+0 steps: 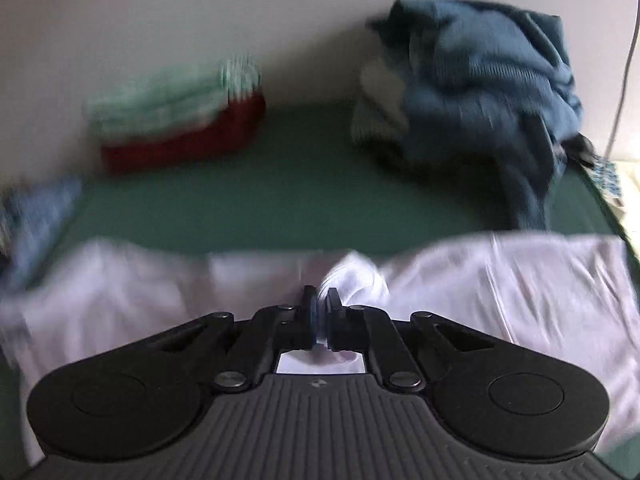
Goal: Fold clothes
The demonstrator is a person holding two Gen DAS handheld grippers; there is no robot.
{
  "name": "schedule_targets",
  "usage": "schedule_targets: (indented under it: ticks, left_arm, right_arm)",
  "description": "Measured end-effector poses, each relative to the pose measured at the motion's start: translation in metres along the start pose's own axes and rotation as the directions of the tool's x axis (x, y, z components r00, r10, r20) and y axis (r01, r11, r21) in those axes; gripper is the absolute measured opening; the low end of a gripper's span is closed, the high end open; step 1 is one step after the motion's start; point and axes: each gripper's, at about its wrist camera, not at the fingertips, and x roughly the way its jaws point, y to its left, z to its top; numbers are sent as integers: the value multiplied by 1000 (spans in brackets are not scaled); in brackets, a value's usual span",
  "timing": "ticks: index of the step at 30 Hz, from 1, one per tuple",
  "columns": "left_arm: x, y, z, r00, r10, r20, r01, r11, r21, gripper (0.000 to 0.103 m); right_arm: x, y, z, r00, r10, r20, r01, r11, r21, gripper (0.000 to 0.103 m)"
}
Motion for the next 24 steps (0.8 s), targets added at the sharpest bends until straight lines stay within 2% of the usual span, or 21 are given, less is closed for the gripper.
schedule_targets:
  ticks: [2, 3, 4, 5, 6, 7, 9, 13, 17, 19, 21, 24]
  left_arm:
    - [3, 0, -8, 998, 49, -34, -48, 998, 27, 24]
    - [1, 5, -11, 998, 54, -39, -53, 998, 30, 29]
    - [-2, 9, -14, 997, 59, -44, -58, 998, 32, 33]
    - [-9, 14, -16, 998, 60, -34, -58, 998, 33, 43]
    - [-18, 18, -15, 998, 70, -8, -69, 997, 41, 53]
    - [-27, 23, -15, 997, 80, 17, -80, 996, 48, 55]
    - [-37, 23, -5, 993, 98, 69, -105, 990, 98, 56]
    - [-34, 1, 28, 989, 84, 121, -108, 973, 204, 56]
    - [-7, -46, 53, 992, 27, 124, -61, 958, 282, 72]
    - [10, -72, 61, 993, 2, 119, -40, 946, 321, 73]
    - [22, -91, 60, 994, -14, 109, -24, 940, 341, 73]
    - [35, -115, 56, 995, -32, 99, -7, 929, 370, 73]
  right_arm:
    - [10, -11, 27, 998, 51, 48, -56, 992, 117, 6]
    - [16, -16, 36, 997, 51, 60, -60, 986, 158, 9]
    - [22, -20, 44, 997, 31, 70, -44, 982, 182, 19]
    - [25, -23, 49, 997, -13, 78, -2, 983, 185, 26]
    - [27, -26, 52, 995, -56, 85, 39, 982, 183, 39]
    - [25, -28, 51, 992, -86, 91, 69, 983, 172, 43]
    - [20, -34, 42, 994, -61, 89, 47, 989, 141, 43]
    - [19, -33, 20, 999, 38, -1, -38, 998, 48, 43]
    - [10, -8, 18, 989, 145, 17, -143, 985, -96, 44]
    - [14, 4, 21, 985, 171, 15, -168, 977, -134, 59]
    - [27, 18, 22, 991, 130, -20, -131, 977, -168, 61]
    - [43, 26, 15, 998, 10, -68, -26, 973, -230, 51]
